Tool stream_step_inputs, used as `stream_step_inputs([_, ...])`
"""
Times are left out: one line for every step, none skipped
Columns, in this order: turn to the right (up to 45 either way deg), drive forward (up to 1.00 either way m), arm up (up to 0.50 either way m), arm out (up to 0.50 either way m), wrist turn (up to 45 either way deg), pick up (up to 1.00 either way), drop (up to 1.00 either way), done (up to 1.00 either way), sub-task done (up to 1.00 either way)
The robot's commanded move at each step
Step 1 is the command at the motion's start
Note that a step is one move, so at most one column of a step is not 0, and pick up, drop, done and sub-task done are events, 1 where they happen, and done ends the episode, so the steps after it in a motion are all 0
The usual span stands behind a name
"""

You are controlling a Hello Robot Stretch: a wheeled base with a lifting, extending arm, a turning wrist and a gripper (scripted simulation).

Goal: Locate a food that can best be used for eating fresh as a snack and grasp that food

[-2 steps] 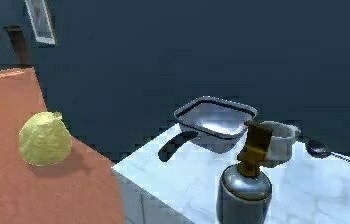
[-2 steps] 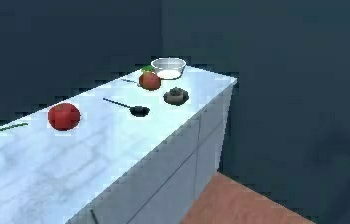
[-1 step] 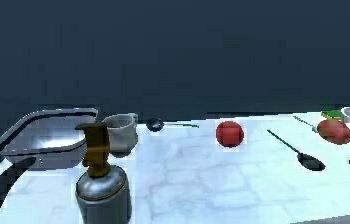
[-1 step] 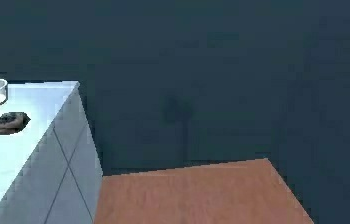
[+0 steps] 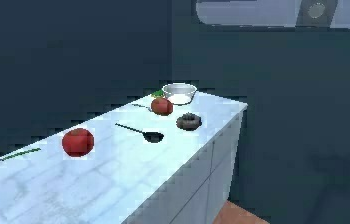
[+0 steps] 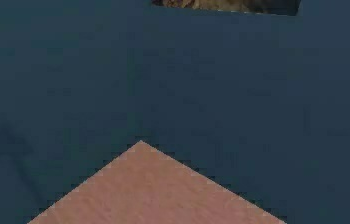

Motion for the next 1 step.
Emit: stream_step_inputs([15.0,0.0,0.0,0.0,0.0,0.0,0.0,0.0,0.0])
